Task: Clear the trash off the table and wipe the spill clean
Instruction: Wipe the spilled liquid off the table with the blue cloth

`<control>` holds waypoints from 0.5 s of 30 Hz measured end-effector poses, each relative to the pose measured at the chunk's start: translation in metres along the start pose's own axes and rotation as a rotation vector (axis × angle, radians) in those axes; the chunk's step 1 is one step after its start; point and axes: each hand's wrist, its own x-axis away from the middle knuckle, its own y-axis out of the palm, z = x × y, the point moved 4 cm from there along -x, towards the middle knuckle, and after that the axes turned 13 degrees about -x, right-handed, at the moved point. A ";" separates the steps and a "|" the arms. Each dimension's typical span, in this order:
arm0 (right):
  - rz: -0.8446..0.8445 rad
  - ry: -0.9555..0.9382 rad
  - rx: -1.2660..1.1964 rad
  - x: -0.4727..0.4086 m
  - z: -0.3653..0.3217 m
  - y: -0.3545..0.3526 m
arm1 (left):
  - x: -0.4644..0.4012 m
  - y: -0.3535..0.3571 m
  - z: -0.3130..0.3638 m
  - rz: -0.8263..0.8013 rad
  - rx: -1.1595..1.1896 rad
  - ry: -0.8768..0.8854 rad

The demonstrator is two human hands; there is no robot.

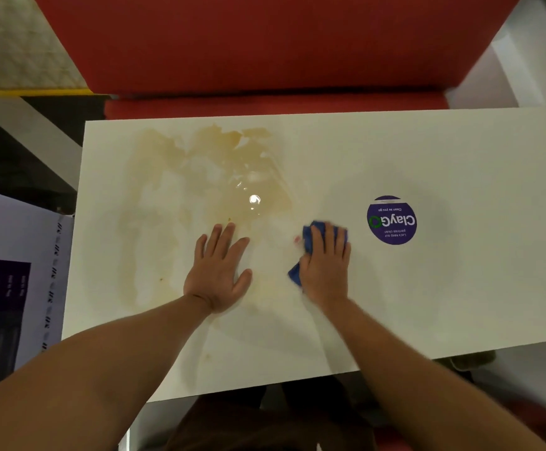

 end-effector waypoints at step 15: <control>-0.041 -0.012 -0.002 -0.023 0.005 -0.003 | 0.000 -0.001 0.000 0.009 0.009 -0.001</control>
